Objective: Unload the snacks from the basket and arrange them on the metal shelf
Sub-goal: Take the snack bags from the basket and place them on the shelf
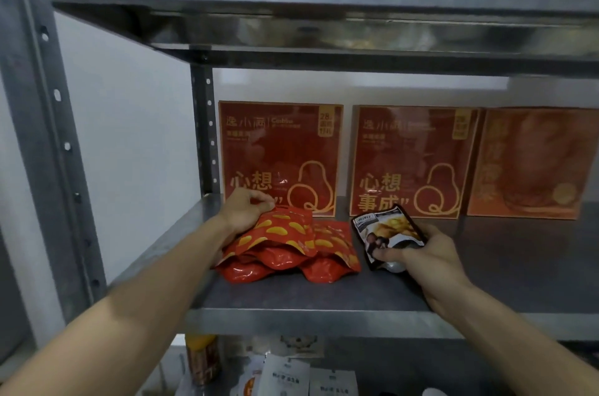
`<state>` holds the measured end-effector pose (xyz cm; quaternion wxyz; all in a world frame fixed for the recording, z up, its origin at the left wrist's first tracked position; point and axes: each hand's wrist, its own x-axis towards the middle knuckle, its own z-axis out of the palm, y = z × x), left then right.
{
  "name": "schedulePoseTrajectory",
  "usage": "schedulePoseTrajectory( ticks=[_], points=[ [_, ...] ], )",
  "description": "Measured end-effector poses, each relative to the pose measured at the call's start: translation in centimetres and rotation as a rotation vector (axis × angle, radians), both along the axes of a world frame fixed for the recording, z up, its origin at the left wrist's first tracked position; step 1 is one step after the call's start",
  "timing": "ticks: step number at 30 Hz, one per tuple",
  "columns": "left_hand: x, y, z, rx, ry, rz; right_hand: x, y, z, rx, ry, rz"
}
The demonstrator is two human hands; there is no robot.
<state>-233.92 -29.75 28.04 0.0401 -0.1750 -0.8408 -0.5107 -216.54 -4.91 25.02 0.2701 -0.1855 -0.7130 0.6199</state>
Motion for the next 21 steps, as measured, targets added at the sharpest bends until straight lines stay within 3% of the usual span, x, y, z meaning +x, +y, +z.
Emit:
schedulePoseTrajectory(
  ticks=[21],
  points=[
    [4.2, 0.0, 2.2, -0.211, 0.127, 0.066, 0.2, -0.8, 0.9, 0.256, -0.185, 0.003]
  ],
)
